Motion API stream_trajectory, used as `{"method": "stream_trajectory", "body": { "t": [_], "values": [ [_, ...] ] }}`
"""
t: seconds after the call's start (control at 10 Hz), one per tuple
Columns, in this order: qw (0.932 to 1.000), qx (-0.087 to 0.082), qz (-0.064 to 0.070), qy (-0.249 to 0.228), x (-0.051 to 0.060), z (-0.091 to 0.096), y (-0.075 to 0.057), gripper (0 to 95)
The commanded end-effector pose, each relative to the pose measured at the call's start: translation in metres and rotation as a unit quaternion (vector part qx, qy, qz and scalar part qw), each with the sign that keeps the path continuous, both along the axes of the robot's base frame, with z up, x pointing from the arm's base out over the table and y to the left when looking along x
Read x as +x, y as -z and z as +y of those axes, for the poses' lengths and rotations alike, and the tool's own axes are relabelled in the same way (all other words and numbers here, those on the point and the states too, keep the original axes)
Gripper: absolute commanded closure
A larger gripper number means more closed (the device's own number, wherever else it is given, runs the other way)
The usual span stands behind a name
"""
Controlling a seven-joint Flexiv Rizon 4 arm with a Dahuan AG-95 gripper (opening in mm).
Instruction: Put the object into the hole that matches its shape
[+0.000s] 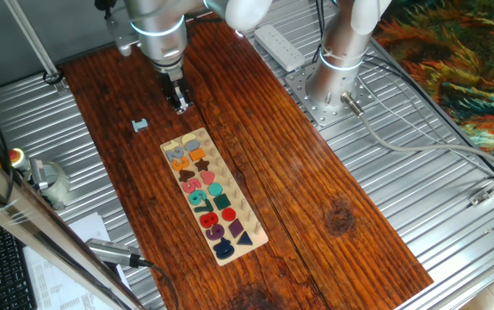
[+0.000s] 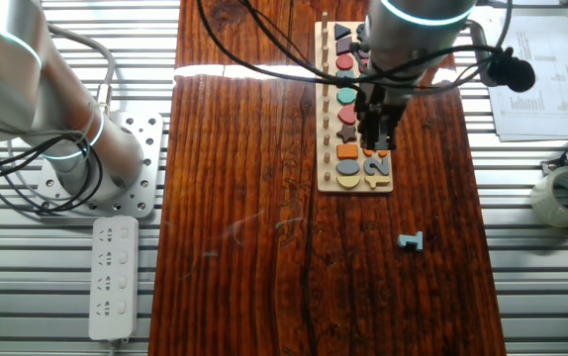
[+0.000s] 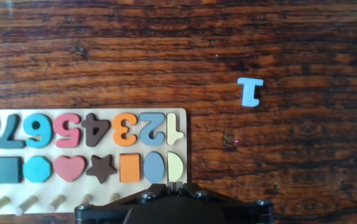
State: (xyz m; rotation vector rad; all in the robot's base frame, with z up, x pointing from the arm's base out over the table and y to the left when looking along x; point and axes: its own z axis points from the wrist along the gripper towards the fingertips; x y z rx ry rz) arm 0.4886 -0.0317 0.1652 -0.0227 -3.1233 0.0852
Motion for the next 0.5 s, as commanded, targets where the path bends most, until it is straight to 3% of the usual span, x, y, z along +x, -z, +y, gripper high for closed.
{"method": "stream_trajectory", "body": {
  "t": [0.1,0.5],
  "values": [
    [1.0000,-0.001,0.002,0.005,0.0013,-0.0004,0.0019,95.0],
    [1.0000,0.003,-0.001,0.001,0.0014,-0.0003,0.0019,95.0]
  ]
}}
